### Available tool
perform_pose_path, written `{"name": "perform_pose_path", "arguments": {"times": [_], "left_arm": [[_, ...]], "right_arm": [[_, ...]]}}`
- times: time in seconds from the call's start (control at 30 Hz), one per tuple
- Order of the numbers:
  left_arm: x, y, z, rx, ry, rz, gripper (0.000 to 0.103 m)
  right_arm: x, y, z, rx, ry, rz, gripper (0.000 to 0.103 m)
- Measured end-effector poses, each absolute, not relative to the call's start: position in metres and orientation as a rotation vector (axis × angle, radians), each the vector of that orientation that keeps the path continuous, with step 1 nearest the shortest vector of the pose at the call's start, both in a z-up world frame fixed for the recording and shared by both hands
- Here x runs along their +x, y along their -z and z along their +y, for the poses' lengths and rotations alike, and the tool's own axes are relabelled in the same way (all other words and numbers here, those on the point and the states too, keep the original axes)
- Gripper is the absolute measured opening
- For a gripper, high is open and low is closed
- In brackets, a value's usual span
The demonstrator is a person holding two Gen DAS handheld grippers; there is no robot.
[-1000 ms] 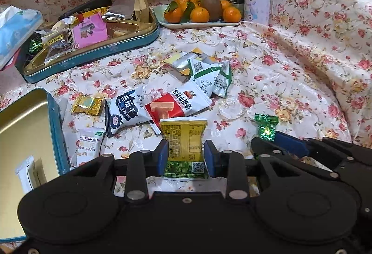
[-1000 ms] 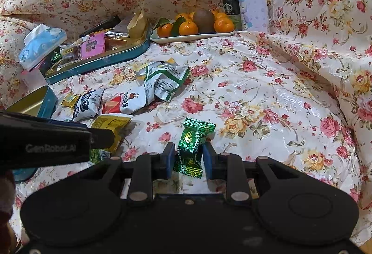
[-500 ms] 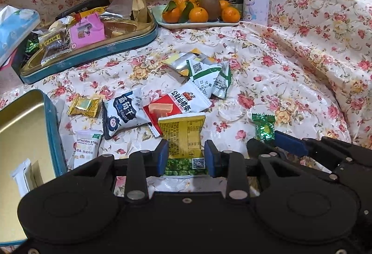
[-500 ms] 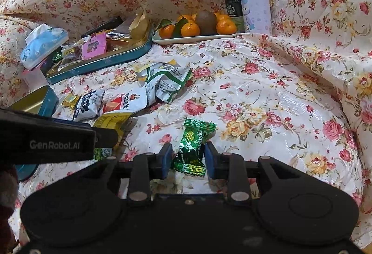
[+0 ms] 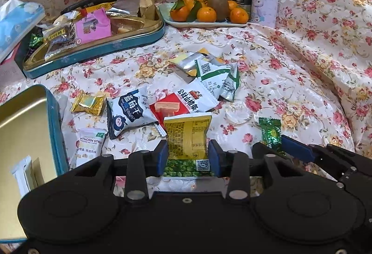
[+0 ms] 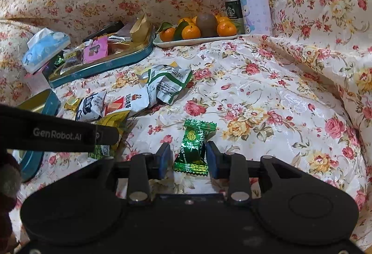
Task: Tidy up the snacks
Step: 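Grasp the green foil candy with the right tool while the left tool grasps the yellow-green packet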
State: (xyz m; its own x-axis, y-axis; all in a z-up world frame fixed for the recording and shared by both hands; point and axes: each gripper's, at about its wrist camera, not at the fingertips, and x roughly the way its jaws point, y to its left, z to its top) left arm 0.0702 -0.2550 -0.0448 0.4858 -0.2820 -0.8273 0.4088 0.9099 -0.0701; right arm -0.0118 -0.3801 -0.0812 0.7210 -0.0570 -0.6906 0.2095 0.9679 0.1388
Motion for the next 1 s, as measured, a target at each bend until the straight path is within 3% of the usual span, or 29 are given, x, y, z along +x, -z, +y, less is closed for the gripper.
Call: {"name": "perform_pose_path", "arguments": {"times": [0.57, 0.63, 0.7, 1.0], "left_arm": [[0.078, 0.059, -0.27, 0.178, 0.397, 1.002, 0.05], [0.082, 0.063, -0.27, 0.154, 0.401, 1.034, 0.05], [0.082, 0.062, -0.268, 0.137, 0.405, 1.037, 0.05], [0.084, 0.063, -0.275, 0.146, 0.407, 1.042, 0.055]], "right_arm": [[-0.014, 0.08, -0.378, 0.239, 0.158, 0.746, 0.035], [-0.012, 0.08, -0.377, 0.24, 0.17, 0.744, 0.034], [-0.011, 0.08, -0.375, 0.211, 0.187, 0.748, 0.026], [-0.015, 0.08, -0.374, 0.182, 0.178, 0.746, 0.026]]}}
